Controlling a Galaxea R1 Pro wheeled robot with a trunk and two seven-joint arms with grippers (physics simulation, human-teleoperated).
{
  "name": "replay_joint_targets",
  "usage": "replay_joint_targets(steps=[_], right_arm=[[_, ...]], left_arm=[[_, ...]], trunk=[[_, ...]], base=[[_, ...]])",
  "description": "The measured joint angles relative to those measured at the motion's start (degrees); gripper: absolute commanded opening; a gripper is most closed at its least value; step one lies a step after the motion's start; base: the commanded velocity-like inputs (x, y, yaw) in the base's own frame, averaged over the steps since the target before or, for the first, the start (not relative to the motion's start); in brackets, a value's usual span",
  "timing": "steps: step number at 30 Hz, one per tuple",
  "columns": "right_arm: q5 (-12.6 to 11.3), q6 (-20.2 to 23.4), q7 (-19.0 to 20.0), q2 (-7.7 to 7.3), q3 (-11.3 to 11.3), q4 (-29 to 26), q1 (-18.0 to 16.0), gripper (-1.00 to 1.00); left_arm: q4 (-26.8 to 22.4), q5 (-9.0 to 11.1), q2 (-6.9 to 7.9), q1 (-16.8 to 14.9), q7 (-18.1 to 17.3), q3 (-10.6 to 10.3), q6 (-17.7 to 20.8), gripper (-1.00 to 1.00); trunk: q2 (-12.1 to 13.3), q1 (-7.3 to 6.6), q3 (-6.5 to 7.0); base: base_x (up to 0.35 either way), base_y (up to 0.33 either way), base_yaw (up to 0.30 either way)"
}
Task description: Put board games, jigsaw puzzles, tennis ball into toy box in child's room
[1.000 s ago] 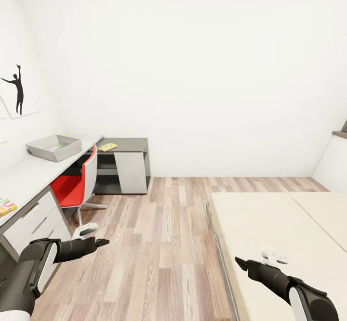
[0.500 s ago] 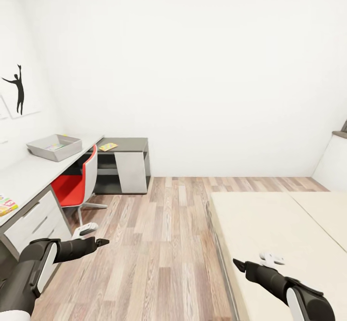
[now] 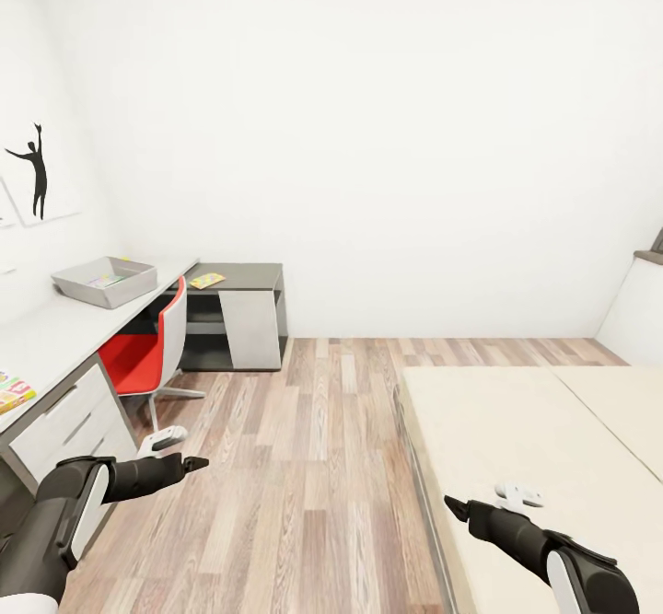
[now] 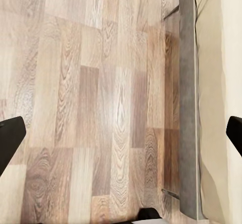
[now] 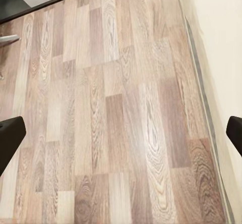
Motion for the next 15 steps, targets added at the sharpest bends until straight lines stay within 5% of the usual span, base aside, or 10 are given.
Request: replay_joint_targets(steps=[15], right_arm=[[0.05,0.00,0.01,0.00,0.00,0.00,0.00,1.00]], left_arm=[[0.00,-0.03,0.00,0.00,0.01,-0.03,-0.03,1.00]], trunk=[[0.00,-0.01,0.00]], base=[[-0.007,-0.002,0.000]])
